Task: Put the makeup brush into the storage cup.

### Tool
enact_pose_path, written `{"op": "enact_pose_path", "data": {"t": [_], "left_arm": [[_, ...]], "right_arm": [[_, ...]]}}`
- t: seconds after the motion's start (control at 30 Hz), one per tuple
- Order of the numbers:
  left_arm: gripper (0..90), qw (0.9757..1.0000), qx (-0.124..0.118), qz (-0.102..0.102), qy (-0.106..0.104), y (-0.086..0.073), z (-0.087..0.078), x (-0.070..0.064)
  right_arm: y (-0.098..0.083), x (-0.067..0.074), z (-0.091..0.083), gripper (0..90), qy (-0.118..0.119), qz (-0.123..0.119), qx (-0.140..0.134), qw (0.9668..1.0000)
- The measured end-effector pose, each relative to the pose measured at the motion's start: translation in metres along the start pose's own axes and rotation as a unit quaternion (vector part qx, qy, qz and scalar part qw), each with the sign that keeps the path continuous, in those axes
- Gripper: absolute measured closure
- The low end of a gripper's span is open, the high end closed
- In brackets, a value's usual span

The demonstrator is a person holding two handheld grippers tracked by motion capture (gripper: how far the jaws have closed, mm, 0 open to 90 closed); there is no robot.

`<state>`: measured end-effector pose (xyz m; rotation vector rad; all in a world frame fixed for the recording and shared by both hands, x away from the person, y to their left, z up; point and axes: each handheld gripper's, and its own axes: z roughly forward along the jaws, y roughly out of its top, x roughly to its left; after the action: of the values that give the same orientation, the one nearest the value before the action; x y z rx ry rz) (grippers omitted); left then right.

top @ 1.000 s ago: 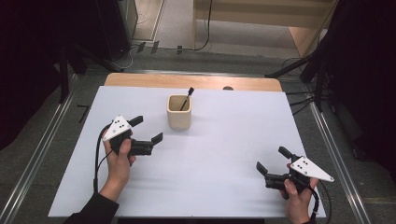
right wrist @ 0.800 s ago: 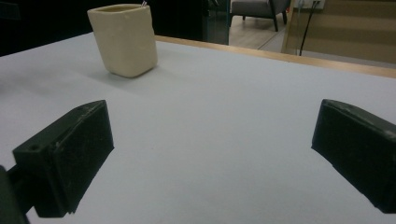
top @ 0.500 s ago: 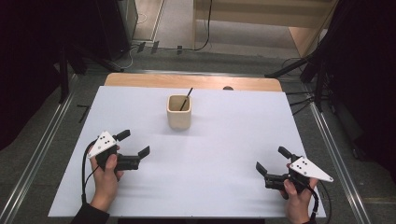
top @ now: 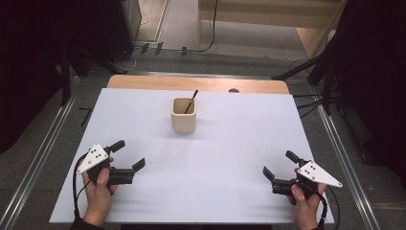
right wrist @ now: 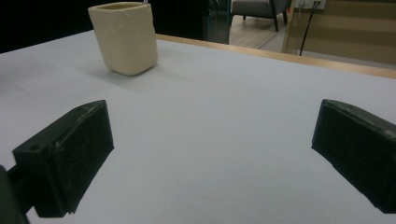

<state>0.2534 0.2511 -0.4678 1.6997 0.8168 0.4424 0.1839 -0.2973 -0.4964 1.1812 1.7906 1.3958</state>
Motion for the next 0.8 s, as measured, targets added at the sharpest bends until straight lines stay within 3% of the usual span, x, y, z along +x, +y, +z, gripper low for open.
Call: {"op": "enact_pose_path", "data": {"t": [0.2,0.8], "left_arm": [[0.0,0.9999,-0.010,-0.003,0.000,-0.004,-0.012,0.003],[0.0,0.9998,-0.004,-0.004,0.019,-0.014,-0.043,0.010]], "right_arm": [[-0.001,-0.001,0.000,0.0,-0.001,0.002,0.001,1.0000],[-0.001,-0.001,-0.001,0.0,-0.002,0.002,0.000,1.0000]]}}
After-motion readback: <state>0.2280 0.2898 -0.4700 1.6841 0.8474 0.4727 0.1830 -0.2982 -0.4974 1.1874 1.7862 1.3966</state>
